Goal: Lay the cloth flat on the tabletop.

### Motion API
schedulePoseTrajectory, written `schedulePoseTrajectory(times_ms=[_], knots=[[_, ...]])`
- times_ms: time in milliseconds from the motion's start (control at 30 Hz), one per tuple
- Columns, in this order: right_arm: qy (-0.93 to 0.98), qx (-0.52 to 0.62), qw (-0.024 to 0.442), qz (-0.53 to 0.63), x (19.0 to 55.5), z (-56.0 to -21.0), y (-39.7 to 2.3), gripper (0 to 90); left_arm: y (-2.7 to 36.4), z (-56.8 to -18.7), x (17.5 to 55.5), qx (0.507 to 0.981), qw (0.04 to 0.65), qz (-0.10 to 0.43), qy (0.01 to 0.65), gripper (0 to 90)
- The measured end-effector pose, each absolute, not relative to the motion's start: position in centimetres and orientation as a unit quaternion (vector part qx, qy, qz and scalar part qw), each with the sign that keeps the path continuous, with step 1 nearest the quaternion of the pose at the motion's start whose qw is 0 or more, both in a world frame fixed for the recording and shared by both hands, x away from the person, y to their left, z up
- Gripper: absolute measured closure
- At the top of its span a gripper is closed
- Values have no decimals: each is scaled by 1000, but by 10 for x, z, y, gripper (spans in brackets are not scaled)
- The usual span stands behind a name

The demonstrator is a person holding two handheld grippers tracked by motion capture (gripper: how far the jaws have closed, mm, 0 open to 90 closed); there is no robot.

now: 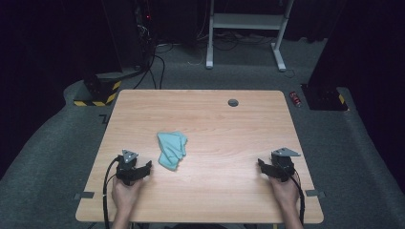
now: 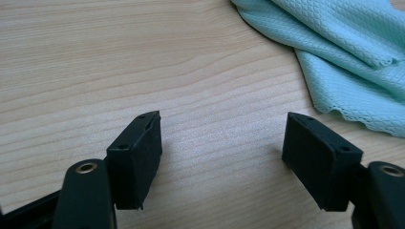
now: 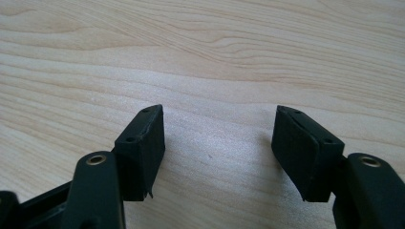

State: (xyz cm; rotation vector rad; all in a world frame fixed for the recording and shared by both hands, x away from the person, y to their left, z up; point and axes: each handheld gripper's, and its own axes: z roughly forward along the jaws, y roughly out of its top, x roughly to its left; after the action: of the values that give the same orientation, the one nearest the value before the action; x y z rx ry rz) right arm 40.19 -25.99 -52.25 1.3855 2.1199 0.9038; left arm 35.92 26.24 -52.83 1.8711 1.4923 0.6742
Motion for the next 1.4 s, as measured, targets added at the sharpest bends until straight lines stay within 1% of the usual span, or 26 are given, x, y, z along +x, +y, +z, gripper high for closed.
schedulePoseTrajectory(times_ms=[833, 867, 900, 967, 1200, 1400], knots=[[771, 498, 221, 328, 402, -523, -259, 341, 263, -528, 360, 715, 327, 250, 565, 303], [771, 498, 221, 328, 402, -523, -259, 341, 263, -527, 360, 714, 332, 245, 566, 303], [771, 498, 221, 328, 402, -523, -259, 341, 264, -527, 360, 713, 336, 241, 566, 329], [771, 498, 221, 328, 402, -523, -259, 340, 264, -527, 360, 713, 343, 234, 565, 332], [775, 492, 220, 330, 402, -523, -259, 341, 259, -526, 358, 719, 359, 227, 550, 331], [775, 491, 219, 330, 402, -523, -259, 341, 257, -526, 359, 714, 378, 208, 552, 324]])
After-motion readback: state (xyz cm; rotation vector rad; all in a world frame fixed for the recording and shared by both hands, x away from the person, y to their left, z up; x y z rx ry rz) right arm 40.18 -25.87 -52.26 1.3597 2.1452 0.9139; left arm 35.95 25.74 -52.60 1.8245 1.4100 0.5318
